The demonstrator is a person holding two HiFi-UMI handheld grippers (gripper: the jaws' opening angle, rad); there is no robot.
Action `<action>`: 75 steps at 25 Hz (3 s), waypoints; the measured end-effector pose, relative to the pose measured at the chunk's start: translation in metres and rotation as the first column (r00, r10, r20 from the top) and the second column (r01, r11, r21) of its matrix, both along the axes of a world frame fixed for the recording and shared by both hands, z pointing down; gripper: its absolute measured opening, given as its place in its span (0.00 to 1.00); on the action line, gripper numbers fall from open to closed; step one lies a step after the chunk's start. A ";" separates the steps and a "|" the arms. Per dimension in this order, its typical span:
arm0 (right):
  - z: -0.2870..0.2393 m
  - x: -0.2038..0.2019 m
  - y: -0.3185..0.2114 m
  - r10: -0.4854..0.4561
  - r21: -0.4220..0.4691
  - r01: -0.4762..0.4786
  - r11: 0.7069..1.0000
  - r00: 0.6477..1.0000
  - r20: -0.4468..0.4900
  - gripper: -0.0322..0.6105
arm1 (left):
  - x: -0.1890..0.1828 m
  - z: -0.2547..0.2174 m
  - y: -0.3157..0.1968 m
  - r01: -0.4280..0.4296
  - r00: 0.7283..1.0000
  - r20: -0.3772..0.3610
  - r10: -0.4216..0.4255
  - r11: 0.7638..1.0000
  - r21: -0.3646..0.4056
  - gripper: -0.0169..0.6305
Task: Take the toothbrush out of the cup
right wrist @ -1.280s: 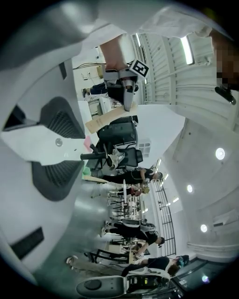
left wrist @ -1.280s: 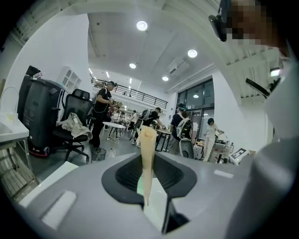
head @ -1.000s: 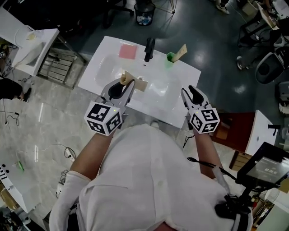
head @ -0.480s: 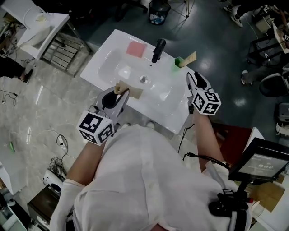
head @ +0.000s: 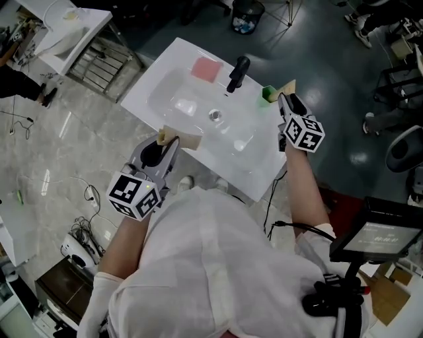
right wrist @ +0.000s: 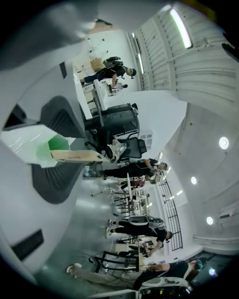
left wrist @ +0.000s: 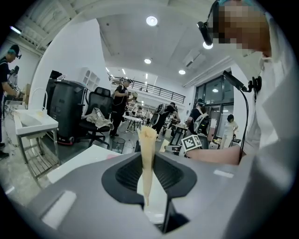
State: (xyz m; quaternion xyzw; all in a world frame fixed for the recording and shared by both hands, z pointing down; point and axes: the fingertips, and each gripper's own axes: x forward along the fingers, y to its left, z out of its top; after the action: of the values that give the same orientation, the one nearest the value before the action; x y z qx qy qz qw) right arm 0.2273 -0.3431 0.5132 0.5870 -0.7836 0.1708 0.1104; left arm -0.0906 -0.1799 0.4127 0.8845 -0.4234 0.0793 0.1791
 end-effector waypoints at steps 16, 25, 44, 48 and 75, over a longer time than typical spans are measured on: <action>0.003 -0.007 -0.016 0.002 0.022 -0.001 1.000 0.999 -0.052 0.14 | -0.011 0.005 0.018 0.051 0.999 0.020 -0.050 0.998 -0.030 0.14; -0.011 -0.014 -0.015 -0.018 0.058 0.022 0.998 0.997 -0.069 0.13 | -0.005 0.006 0.014 0.031 0.999 0.016 -0.031 0.999 -0.031 0.14; -0.085 -0.015 0.005 -0.018 0.175 0.025 0.984 0.999 -0.043 0.13 | -0.001 0.003 -0.008 -0.046 0.999 -0.020 0.046 0.999 0.000 0.14; -0.120 -0.024 0.033 -0.005 0.213 0.012 0.977 0.999 -0.035 0.13 | -0.011 -0.011 0.001 -0.077 0.996 -0.040 0.079 0.997 0.030 0.14; -0.103 -0.089 0.209 0.108 0.089 -0.104 0.991 0.993 -0.039 0.13 | -0.007 -0.021 0.007 -0.384 0.919 -0.073 0.387 0.922 0.052 0.14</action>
State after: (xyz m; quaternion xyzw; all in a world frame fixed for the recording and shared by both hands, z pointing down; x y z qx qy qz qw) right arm 0.1381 -0.1339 0.4098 0.6358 -0.7552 0.1293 0.0929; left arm -0.0971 -0.1730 0.3912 0.9561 -0.2349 0.0688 0.1610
